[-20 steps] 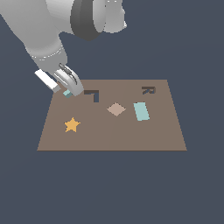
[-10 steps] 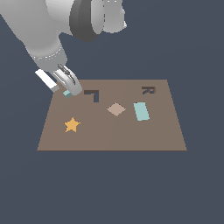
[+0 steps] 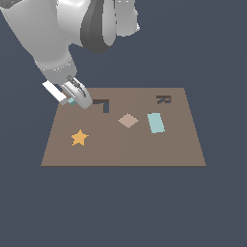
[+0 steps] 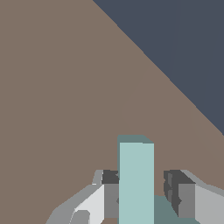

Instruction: Insert a designated object into the corresponding slot on a board.

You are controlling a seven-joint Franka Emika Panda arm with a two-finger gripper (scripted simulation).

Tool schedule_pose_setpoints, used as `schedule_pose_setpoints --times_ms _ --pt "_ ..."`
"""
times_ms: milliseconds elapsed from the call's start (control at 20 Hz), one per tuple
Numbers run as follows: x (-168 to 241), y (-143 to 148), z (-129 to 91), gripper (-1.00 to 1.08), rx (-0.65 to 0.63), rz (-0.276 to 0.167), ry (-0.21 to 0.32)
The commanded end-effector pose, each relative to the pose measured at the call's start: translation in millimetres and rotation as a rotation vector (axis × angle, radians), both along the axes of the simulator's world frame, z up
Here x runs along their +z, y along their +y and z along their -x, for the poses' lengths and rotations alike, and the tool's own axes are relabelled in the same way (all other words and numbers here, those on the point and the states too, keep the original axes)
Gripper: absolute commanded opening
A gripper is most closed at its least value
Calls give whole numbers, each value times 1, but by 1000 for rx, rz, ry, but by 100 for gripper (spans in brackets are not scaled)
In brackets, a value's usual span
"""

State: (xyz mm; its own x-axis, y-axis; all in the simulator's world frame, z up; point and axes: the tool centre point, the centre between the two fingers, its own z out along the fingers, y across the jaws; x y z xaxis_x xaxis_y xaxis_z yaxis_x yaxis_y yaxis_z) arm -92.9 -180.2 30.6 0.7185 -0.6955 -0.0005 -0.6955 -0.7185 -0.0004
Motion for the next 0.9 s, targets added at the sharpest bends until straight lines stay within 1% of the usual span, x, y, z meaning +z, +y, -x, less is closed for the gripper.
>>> schedule_pose_setpoints --times_ms 0,650,850 --pt "-1 -1 0 -100 -1 0 0" --pt "3 0 0 -100 0 0 0" --pt "3 2 -2 -100 19 0 0"
